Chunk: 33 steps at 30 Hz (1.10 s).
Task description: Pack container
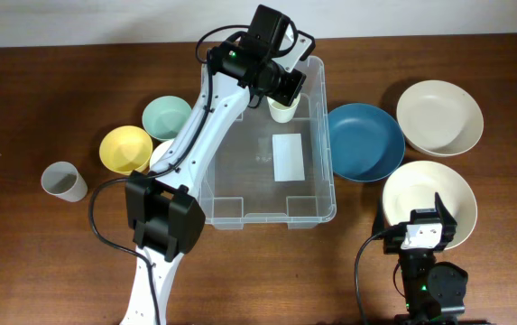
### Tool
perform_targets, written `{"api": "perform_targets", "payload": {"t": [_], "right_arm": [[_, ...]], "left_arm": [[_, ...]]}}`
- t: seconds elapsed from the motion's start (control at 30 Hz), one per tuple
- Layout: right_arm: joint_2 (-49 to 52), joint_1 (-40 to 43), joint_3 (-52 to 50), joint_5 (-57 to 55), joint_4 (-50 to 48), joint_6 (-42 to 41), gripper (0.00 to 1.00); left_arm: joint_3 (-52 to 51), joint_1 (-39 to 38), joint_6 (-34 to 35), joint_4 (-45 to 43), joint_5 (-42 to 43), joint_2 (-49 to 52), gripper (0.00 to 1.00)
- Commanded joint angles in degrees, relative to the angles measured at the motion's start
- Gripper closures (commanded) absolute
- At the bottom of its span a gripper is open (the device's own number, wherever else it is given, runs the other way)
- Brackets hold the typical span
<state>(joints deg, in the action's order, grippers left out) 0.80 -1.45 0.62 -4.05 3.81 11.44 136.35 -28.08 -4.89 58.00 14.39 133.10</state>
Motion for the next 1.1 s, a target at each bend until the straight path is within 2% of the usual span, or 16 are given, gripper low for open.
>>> {"api": "perform_targets", "payload": {"t": [0.0,0.47,0.5,0.57,0.73,0.83,1.07], "right_arm": [[-0.3,0.4,-0.3,-0.9,0.3,0.2,0.01],[-0.3,0.4,-0.3,-0.9,0.3,0.2,0.01],[-0.3,0.4,-0.3,-0.9,0.3,0.2,0.01],[-0.3,0.4,-0.3,-0.9,0.3,0.2,0.01],[-0.3,0.4,-0.3,-0.9,0.3,0.2,0.01],[-0.3,0.4,-0.3,-0.9,0.3,0.2,0.01],[-0.3,0.4,-0.3,-0.9,0.3,0.1,0.01]], "left_arm": [[0.1,0.0,0.1,-0.1,0.9,1.3,0.99],[-0.2,0.0,0.1,-0.4,-2.9,2.3,0.98],[-0.2,0.0,0.1,-0.3,-3.1,2.3,0.96],[-0.2,0.0,0.1,-0.3,-3.3,2.3,0.83],[-0.2,0.0,0.1,-0.5,-3.3,2.3,0.76],[-0.2,0.0,0.1,-0.9,-3.3,2.3,0.62],[1.9,0.3,0.2,-2.1,-4.7,2.3,0.6]]}}
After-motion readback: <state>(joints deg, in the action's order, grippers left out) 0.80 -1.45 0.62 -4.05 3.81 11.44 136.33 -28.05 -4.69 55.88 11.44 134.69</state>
